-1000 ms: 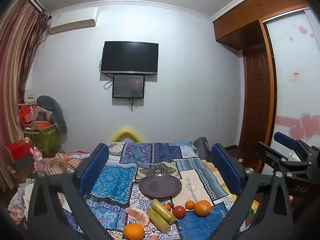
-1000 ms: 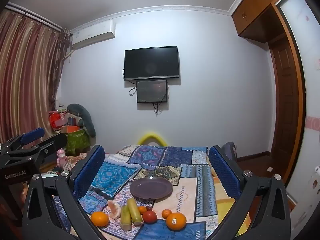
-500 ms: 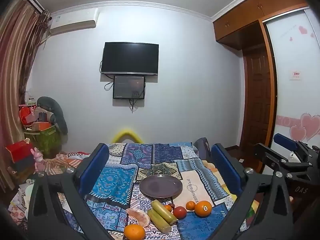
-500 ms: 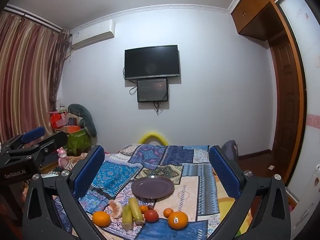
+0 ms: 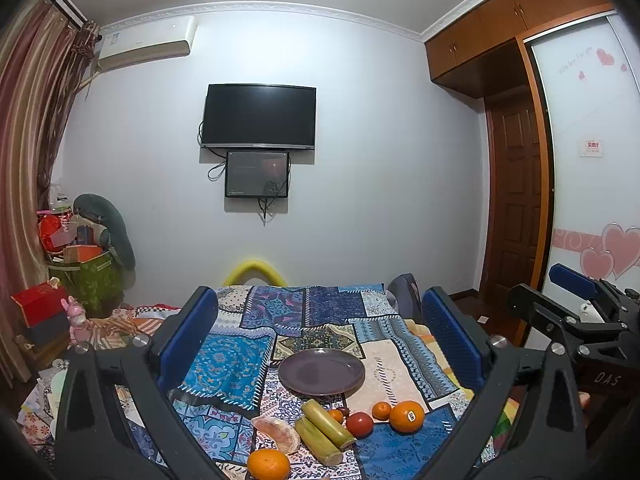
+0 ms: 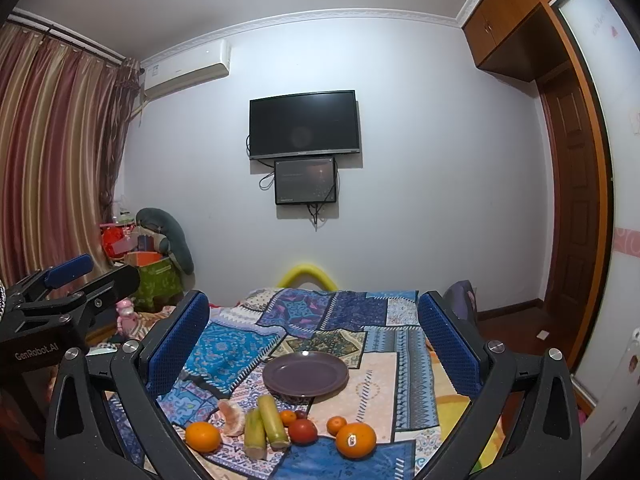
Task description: Organize fruits
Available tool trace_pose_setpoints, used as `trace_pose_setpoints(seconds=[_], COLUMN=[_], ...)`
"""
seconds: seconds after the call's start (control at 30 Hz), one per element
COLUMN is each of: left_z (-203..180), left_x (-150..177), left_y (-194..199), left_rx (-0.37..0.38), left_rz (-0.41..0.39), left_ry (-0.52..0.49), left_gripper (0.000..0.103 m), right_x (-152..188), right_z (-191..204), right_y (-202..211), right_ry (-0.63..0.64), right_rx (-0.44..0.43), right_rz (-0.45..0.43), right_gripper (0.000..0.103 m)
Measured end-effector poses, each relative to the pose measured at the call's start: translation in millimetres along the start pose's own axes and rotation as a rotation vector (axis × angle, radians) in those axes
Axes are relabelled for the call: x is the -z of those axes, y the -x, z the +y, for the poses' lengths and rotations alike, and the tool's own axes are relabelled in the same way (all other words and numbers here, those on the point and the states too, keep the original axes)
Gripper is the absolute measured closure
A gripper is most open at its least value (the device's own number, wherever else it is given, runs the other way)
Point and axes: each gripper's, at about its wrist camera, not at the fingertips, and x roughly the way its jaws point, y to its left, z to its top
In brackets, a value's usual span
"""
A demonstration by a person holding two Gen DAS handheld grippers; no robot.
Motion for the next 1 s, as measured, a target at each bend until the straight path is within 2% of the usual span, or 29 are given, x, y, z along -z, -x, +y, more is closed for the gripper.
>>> trace_pose_setpoints(seconds=[1.0], left_z=[-3.8], left_x=[0.8], left_y=[1.1], left_rx=[0.000], left_rz=[-0.010], left_ry=[-0.015], left_gripper=[0.000], right_x=[-0.1], right_z=[-2.1], right_y=[0.4], right_ry=[-0.004], right_rx=[0.003], right_rz=[0.000], right_gripper=[0.000])
